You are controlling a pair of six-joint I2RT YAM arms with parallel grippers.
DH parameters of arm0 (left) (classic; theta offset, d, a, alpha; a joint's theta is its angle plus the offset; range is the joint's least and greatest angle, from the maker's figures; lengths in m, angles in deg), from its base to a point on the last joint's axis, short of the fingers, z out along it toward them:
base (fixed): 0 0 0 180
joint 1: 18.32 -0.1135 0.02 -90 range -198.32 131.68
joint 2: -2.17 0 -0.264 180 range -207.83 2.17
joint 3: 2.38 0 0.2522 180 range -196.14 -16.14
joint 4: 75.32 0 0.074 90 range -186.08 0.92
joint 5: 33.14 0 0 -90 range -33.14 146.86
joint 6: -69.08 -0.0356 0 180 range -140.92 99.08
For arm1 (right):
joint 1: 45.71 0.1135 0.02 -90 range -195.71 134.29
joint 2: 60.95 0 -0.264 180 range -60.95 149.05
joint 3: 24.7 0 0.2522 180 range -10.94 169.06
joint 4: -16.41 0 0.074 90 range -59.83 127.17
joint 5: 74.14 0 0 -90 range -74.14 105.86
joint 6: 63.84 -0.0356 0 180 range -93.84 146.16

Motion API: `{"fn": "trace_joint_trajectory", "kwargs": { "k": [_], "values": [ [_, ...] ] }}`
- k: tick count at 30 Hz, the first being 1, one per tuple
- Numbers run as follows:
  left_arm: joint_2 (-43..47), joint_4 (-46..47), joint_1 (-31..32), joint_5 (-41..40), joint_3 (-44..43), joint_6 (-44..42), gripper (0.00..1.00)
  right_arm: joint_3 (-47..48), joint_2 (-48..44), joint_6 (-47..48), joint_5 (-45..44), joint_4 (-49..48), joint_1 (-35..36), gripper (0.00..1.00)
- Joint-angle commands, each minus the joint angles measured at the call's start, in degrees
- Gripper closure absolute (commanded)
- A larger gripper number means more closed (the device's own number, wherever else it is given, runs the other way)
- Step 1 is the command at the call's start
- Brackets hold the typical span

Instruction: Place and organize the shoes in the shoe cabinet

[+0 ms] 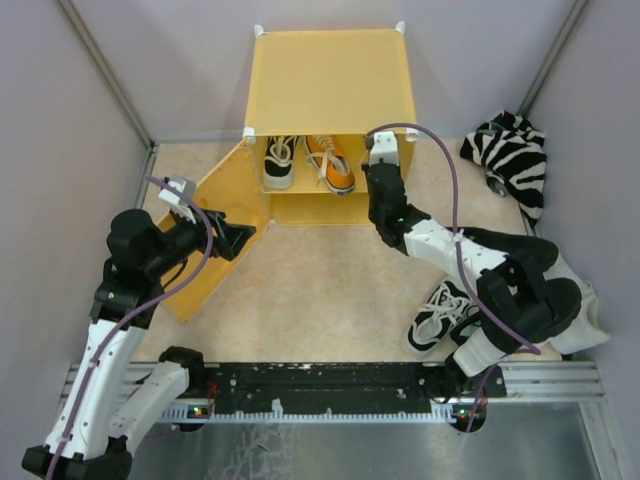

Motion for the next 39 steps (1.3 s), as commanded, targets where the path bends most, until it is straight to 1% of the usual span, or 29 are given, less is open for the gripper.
{"fn": "trace_joint_trajectory", "kwargs": {
  "k": [1,6,10,11,13,15,16,17,19,20,22,25,28,29,31,33,35,39],
  "values": [
    [0.06,0.43,0.37,-0.54,0.49,-0.88,0.01,3.98,2.02,4.33,-6.15,-14.81,-0.92,1.00],
    [0.19,0.34,0.35,-0.58,0.61,-0.97,0.01,5.83,5.76,5.64,-6.15,-16.10,-1.58,1.00],
    [0.28,0.19,0.37,-0.76,0.61,-1.05,0.01,6.70,8.70,6.14,-8.05,-16.06,-1.97,1.00],
    [0.32,0.17,0.37,-0.77,0.61,-1.09,0.01,6.61,8.73,5.79,-8.19,-15.85,-2.02,0.97],
    [0.32,0.09,0.37,-0.87,0.61,-1.12,0.01,6.04,8.07,4.17,-8.12,-14.82,-2.07,0.87],
    [0.30,0.13,0.37,-0.87,0.74,-1.16,0.00,5.08,7.11,2.25,-7.06,-13.50,-2.07,0.65],
    [0.24,0.16,0.37,-0.85,0.78,-1.12,0.01,4.32,4.77,1.29,-6.49,-12.99,-2.07,0.56],
    [0.17,0.15,0.37,-0.83,0.84,-1.10,0.01,3.64,3.07,0.18,-5.62,-12.44,-2.07,0.48],
    [0.15,0.17,0.37,-0.76,0.87,-1.03,0.01,2.28,0.73,-1.73,-4.40,-11.45,-2.07,0.39],
    [0.15,0.17,0.37,-0.76,0.87,-1.02,0.01,1.89,-0.33,-2.67,-3.87,-10.60,-2.03,0.36],
    [0.06,0.24,0.37,-0.74,0.79,-0.99,0.01,0.86,-2.63,-3.96,-1.41,-8.98,-2.04,0.33],
    [-0.04,0.42,0.37,-0.60,0.85,-1.00,0.01,-0.15,-6.10,-4.70,3.11,-5.49,-1.64,0.32],
    [-0.29,0.56,0.37,-0.31,0.99,-0.87,0.01,-1.15,-9.51,-2.27,7.05,-1.75,0.05,0.31],
    [-0.26,0.60,0.37,-0.18,1.00,-0.82,0.01,-1.71,-10.53,-1.80,8.35,-0.99,0.41,0.29],
    [-0.27,0.61,0.36,-0.15,0.95,-0.68,0.01,-2.50,-12.23,-2.01,14.43,1.07,0.39,0.27],
    [-0.13,0.56,0.37,-0.22,0.96,-0.72,0.01,-2.46,-12.66,-1.73,21.04,3.19,0.40,0.27],
    [-0.03,0.60,0.37,-0.17,0.96,-0.72,0.01,-1.95,-11.69,-1.28,25.81,4.84,0.39,0.27],
    [0.21,0.57,0.38,-0.12,1.11,-0.73,0.01,-1.79,-8.93,-2.15,27.07,3.52,0.39,0.27]
  ]
}}
